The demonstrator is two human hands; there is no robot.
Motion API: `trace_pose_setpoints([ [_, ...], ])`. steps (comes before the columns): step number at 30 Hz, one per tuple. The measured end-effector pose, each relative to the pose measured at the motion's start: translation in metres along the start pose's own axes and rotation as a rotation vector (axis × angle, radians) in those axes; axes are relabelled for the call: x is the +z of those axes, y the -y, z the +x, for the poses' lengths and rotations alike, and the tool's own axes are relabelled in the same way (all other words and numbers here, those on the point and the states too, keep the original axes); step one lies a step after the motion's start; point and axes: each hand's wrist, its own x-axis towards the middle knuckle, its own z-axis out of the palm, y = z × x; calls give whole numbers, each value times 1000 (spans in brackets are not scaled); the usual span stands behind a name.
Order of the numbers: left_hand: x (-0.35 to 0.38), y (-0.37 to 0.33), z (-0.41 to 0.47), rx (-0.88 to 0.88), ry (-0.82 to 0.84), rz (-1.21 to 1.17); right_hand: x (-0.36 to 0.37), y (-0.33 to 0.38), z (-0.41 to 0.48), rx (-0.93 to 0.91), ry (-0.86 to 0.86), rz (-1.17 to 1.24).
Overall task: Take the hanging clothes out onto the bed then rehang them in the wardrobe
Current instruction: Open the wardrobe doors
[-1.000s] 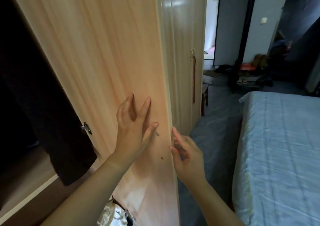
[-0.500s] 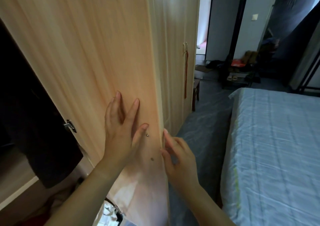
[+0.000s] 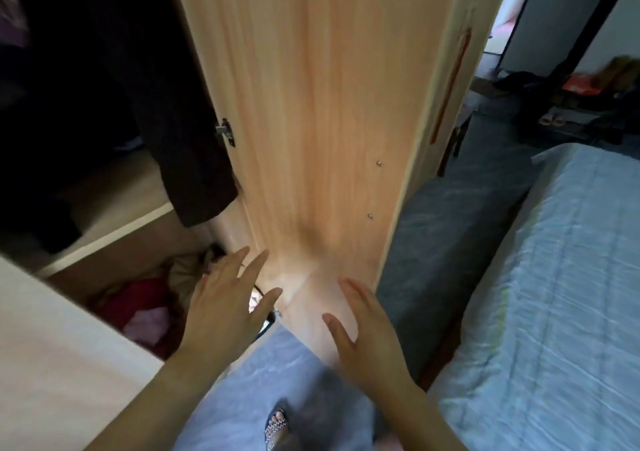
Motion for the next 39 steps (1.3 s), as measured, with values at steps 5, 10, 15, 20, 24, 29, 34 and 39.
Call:
trace_pose_setpoints([
  [5,-7,50,-42,-220,16,2,39,35,12,-122,149,35],
  [10,-31,109,-65,-396,-81,61,101,95,49,-321,313,87],
  [15,-64,182,-88,-580,-215,79,175,163,84,-491,491,119],
  [20,-107,245,-90,-657,-421,117,221,232,132,-688,523,146],
  [24,-132,260,-74,-660,-569,60,236,282,168,-802,464,254],
  [29,-134,268,-50,-648,-728,-150,245,333,198,-921,436,413],
  [34,-117,257,-34,-723,-852,-423,254,343,210,-1020,444,526],
  [39,-112,237,-22,-843,-994,-452,256,347,223,-1087,518,689],
])
